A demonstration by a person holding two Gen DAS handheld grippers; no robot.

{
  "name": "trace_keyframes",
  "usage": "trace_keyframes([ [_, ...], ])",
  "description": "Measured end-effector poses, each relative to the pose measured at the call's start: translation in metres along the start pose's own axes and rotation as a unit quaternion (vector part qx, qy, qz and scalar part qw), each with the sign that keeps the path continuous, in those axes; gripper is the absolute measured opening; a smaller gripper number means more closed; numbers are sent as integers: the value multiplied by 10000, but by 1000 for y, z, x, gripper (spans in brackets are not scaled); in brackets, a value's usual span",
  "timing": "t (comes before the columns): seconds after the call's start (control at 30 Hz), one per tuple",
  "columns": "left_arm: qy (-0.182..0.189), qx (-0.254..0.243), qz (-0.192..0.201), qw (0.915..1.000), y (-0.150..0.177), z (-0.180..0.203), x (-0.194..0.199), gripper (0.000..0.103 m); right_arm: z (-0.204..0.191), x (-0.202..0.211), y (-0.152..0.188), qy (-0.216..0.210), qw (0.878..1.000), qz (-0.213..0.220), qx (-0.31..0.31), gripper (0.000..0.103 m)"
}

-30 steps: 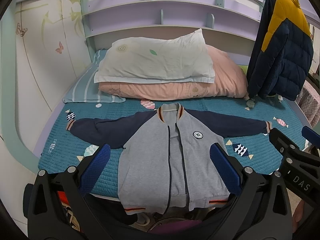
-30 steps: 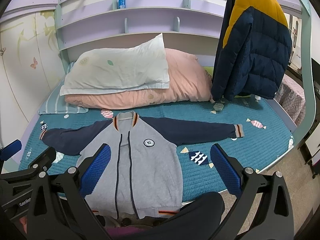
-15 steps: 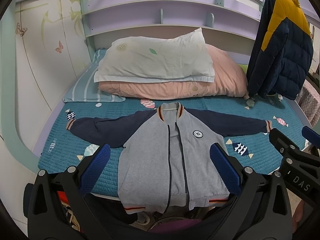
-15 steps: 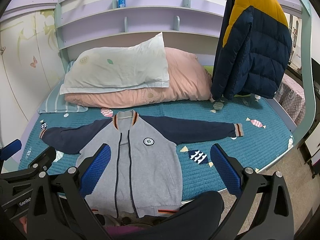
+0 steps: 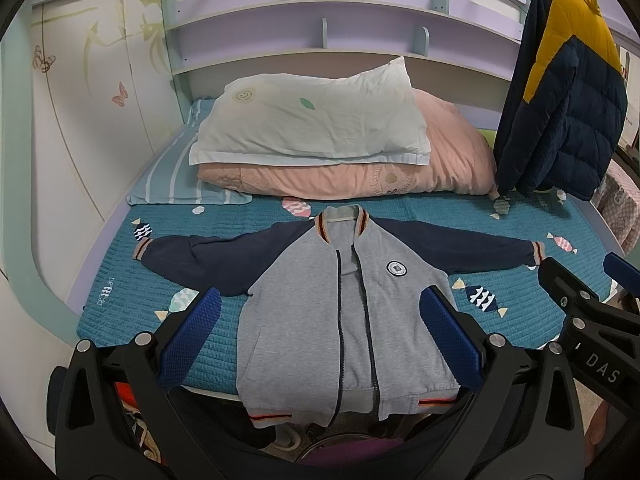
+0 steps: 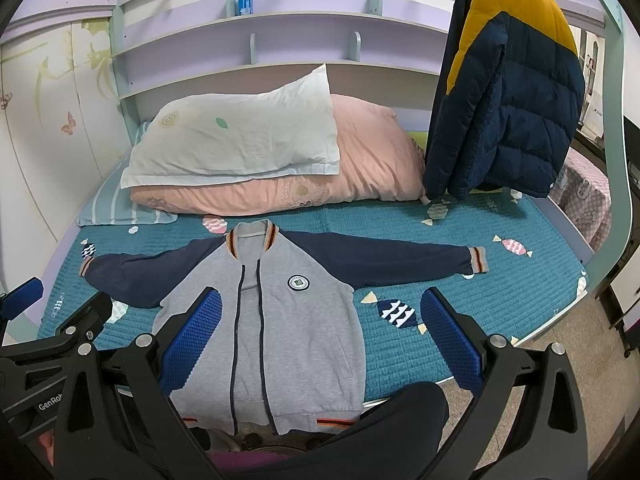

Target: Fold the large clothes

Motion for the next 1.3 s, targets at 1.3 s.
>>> trace_keyframes([
  [1.3, -81, 238, -501, 9984, 9, -42, -51, 99, -43, -51, -3, -159, 9978, -603, 234, 96],
])
Point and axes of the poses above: each gripper's, at about its wrist camera, not at the fingertips, and x roughly against the way its jaws point, z to its right, y to its underside, the point moved 6 cm from there along -x, roughly the way its jaws point, and after that the axes turned 3 degrees about x, right-handed, at the moved point
